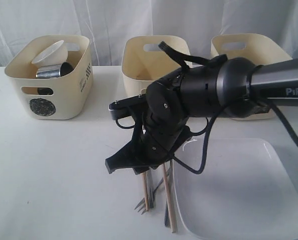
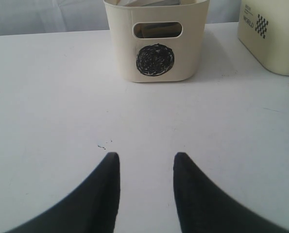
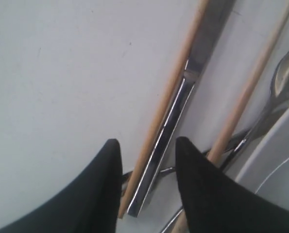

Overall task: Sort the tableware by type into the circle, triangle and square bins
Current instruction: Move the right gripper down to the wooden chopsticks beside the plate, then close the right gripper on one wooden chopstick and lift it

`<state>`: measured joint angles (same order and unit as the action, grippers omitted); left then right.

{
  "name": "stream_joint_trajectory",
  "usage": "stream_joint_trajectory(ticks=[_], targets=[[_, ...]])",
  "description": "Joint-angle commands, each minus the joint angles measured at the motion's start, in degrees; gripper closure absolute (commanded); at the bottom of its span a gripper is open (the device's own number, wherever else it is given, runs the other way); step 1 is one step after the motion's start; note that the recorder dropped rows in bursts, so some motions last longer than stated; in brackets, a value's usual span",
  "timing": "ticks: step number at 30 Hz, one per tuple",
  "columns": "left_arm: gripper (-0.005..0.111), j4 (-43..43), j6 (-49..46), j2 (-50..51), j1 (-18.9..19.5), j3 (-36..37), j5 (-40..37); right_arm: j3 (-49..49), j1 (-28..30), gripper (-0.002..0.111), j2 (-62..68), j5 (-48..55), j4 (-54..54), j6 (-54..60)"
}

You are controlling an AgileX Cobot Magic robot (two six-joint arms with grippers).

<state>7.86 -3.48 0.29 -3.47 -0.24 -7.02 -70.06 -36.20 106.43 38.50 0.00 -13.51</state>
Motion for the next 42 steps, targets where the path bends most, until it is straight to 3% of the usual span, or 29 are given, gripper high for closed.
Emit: stream_joint_trajectory(ticks=[1,42], targets=[[0.065,0.6,0.1,-0.3,-0.1,0.2,-0.2,-0.2,-0.4,0.073,0.7,-3.0,0.7,0.7],[0.065,0.6,0.1,-0.3,-0.1,0.2,-0.2,-0.2,-0.3,0.073,7.1,-7.9,1.7,0.7]])
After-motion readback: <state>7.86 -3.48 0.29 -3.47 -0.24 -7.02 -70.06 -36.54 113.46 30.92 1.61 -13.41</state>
